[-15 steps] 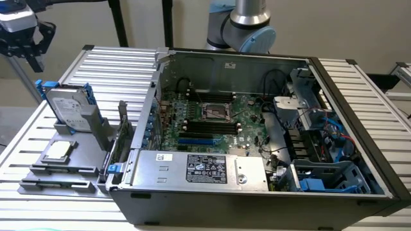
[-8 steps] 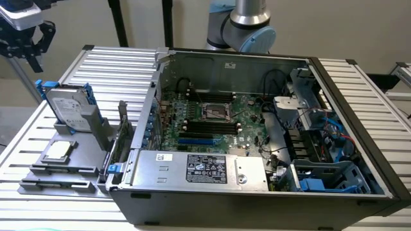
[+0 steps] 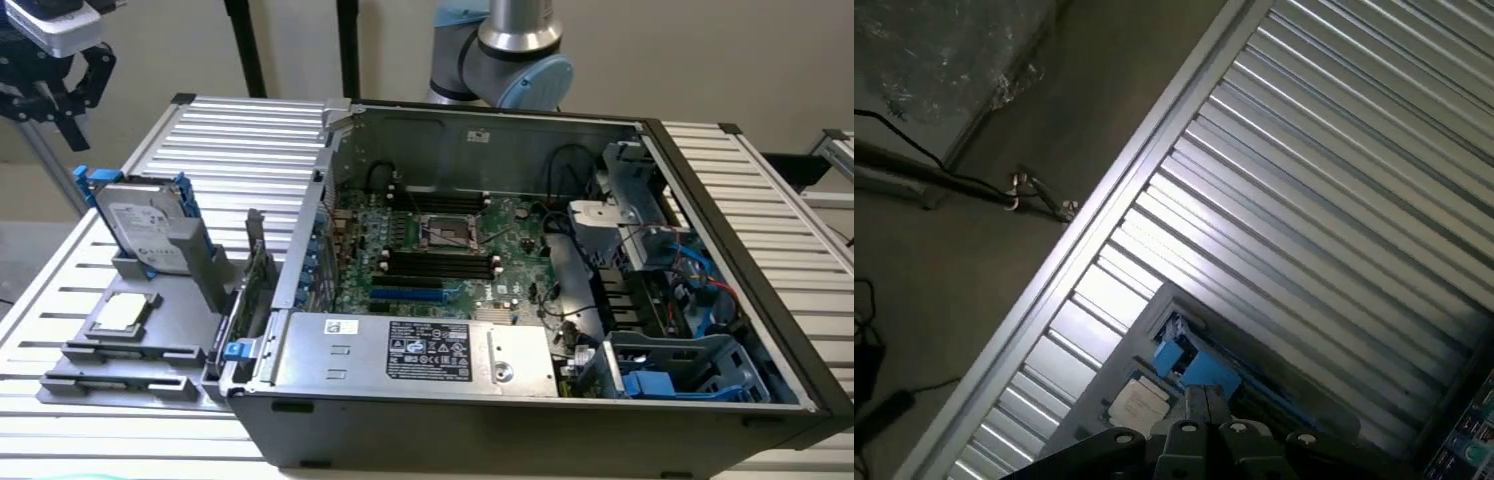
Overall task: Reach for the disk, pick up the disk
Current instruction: 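Pick up the disk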
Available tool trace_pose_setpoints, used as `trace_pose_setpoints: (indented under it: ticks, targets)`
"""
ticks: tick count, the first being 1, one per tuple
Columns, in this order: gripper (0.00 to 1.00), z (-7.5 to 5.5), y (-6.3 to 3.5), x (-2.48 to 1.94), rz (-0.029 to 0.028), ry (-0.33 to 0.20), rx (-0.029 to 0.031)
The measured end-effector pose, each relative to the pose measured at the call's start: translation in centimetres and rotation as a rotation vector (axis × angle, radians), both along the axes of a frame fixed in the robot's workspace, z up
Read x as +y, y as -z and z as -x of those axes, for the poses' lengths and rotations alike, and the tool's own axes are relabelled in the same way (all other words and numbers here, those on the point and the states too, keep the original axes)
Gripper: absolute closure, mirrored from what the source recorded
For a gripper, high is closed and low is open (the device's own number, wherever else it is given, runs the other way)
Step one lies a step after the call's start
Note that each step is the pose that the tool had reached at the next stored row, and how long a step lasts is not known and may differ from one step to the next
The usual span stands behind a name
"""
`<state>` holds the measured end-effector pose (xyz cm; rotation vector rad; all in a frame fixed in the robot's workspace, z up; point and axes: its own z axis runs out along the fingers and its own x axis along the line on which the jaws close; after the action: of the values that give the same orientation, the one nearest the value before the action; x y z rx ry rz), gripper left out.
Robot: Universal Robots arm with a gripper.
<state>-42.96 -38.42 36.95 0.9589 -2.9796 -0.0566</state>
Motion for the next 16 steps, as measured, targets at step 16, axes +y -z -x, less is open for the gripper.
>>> trace_pose_setpoints:
  ticks: [16]
  targets:
    - [0.89, 0.00, 0.00, 0.00, -0.0005, -0.278, -0.0023]
